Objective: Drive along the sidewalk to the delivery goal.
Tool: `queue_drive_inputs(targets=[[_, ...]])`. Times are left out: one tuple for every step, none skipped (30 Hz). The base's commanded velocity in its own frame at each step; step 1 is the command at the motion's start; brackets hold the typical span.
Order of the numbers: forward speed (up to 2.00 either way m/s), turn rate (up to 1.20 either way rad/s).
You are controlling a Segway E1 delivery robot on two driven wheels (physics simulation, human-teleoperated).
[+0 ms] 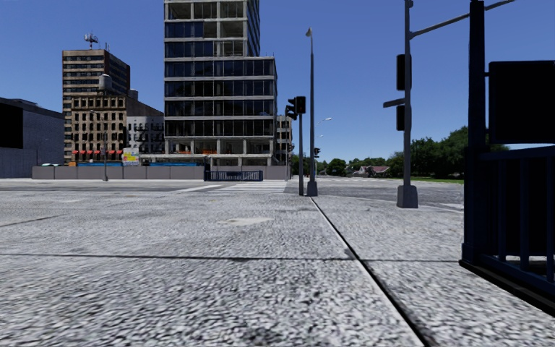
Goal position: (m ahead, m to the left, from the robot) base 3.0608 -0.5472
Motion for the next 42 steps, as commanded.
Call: queue_drive_inputs(targets=[[1.08,0.00],[1.08,0.00],[1.08,0.00],[1.08,0.00],[1.08,0.00],[1.08,0.00],[1.08,0.00],[1.08,0.03],[1.08,0.06],[1.08,0.06],[1.08,0.07],[1.08,0.00],[1.08,0.00],[1.10,0.00],[1.10,0.00],[1.14,0.00],[1.17,0.00],[1.18,0.00],[1.18,0.00],[1.19,0.00],[1.20,0.00],[1.20,0.00],[1.21,0.00],[1.21,0.00],[1.19,0.00],[1.11,-0.21],[1.08,-0.37],[1.08,-0.37],[1.06,-0.42],[1.09,-0.33],[1.28,0.00],[1.28,0.00],[1.45,0.00],[1.52,0.00],[1.53,0.00],[1.53,0.00],[1.54,0.00],[1.54,0.00],[1.54,0.00],[1.54,0.00],[1.54,0.00],[1.54,0.00]])
